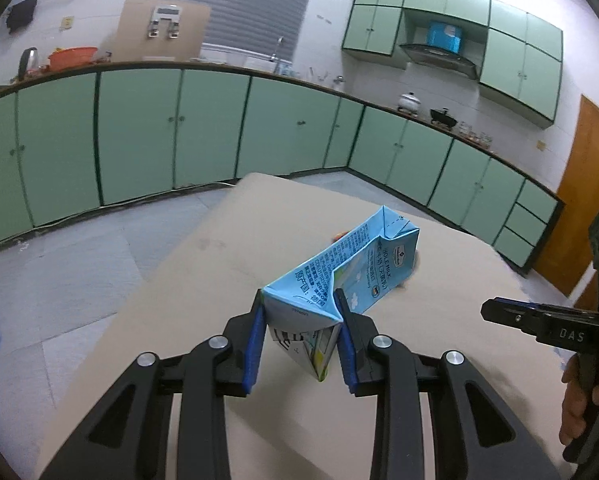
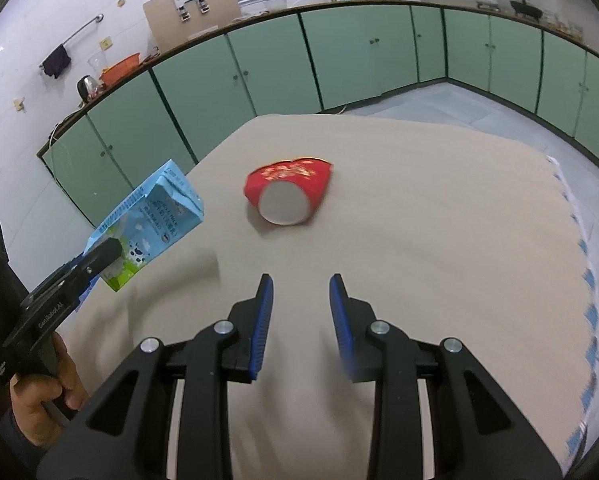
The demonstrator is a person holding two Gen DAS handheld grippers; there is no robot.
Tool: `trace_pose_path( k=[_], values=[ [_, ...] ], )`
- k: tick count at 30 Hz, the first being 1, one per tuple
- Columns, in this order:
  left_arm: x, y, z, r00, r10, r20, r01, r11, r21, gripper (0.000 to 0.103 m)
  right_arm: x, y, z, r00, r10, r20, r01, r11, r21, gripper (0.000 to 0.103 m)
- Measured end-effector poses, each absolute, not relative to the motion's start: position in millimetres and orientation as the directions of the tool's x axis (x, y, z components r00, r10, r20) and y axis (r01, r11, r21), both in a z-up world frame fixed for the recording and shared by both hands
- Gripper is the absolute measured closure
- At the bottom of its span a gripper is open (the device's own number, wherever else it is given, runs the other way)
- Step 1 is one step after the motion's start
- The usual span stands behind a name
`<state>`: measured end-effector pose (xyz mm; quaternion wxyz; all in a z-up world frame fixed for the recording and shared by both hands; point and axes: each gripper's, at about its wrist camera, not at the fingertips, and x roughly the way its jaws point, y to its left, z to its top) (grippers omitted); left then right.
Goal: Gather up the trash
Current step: 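Grasp the red chip bag with the right tool while the left tool holds the carton, then carry the milk carton and red chip bag over the black bin with both tools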
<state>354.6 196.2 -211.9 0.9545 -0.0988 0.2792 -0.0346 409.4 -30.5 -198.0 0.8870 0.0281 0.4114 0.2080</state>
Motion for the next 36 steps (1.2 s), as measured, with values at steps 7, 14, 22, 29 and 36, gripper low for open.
trace_pose_path(
  k=[7,14,22,29,36],
  values=[
    [370,210,-216,0.836,-0.091,-0.541,-0.010,0.984,-0.181,0.071,437,-1,-204,0.586,0.368,-0.722,-0.343,0.920,0.190,0.057],
    [387,220,-217,0.834,-0.089,-0.544,-0.005,0.986,-0.169,0.071,461,20,-217,0.603,0.327,-0.727,-0.323,0.934,0.152,0.037],
    [398,226,-221,0.814,-0.097,-0.573,0.002,0.987,-0.164,0.071,483,33,-228,0.606,0.290,-0.740,-0.288,0.948,0.136,0.032],
    [399,233,-223,0.814,-0.122,-0.568,0.007,0.980,-0.200,0.071,504,40,-241,0.581,0.273,-0.767,-0.274,0.953,0.132,0.036],
    [397,232,-223,0.813,-0.127,-0.568,0.013,0.979,-0.201,0.071,496,25,-234,0.592,0.291,-0.752,-0.269,0.950,0.157,0.042]
  ],
)
